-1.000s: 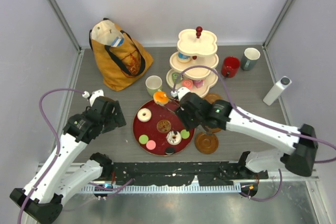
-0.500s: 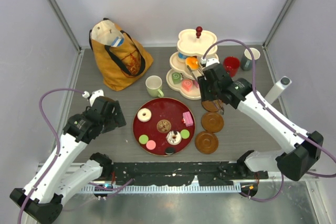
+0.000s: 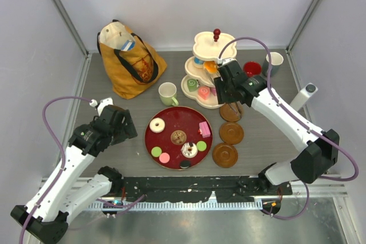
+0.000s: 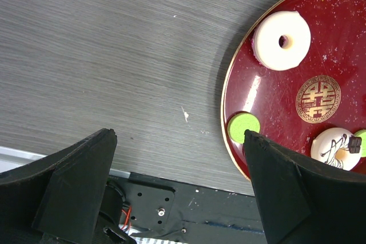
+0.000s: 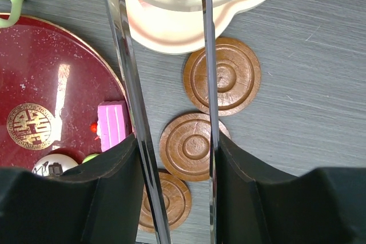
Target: Serve the afternoon tea
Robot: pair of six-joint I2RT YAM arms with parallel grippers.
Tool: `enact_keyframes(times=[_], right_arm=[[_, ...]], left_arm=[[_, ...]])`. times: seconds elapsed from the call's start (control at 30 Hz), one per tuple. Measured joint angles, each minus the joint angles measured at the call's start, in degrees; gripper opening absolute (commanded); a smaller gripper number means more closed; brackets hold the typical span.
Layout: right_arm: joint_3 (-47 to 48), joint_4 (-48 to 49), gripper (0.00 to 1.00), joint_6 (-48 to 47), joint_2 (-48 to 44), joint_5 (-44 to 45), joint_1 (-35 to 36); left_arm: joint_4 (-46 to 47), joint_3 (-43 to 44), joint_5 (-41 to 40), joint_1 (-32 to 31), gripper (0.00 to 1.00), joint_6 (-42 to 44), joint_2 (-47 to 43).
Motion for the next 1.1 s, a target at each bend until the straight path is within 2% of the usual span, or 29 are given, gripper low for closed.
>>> enact_keyframes(times=[0.1, 0.2, 0.57, 0.77, 0.87, 1.1], right_arm=[[0.0, -0.5, 0.6, 0.2, 0.0, 0.1, -0.1], [0.0, -0.9, 0.64, 0.2, -0.1, 0.2, -0.1], [0.0, -1.0, 0.65, 0.1, -4.9, -1.4, -0.1], [-2.1, -0.2, 0.65, -0.5, -10.1, -5.4, 0.8], [-4.1, 0.4, 0.64, -0.6, -12.9, -6.3, 5.0], [-7.5, 1.1, 0.64, -1.4, -12.5, -6.5, 22.4]], left_arm=[[0.0, 0.0, 0.0, 0.0, 1.0, 0.0, 0.0], [0.0, 0.0, 0.0, 0.0, 1.0, 0.0, 0.0], [0.0, 0.0, 0.0, 0.0, 1.0, 0.0, 0.0], [0.0, 0.0, 0.0, 0.0, 1.0, 0.0, 0.5], [0.0, 0.0, 0.0, 0.0, 1.0, 0.0, 0.6], [1.0, 0.0, 1.9, 0.0, 1.0, 0.4, 1.6]])
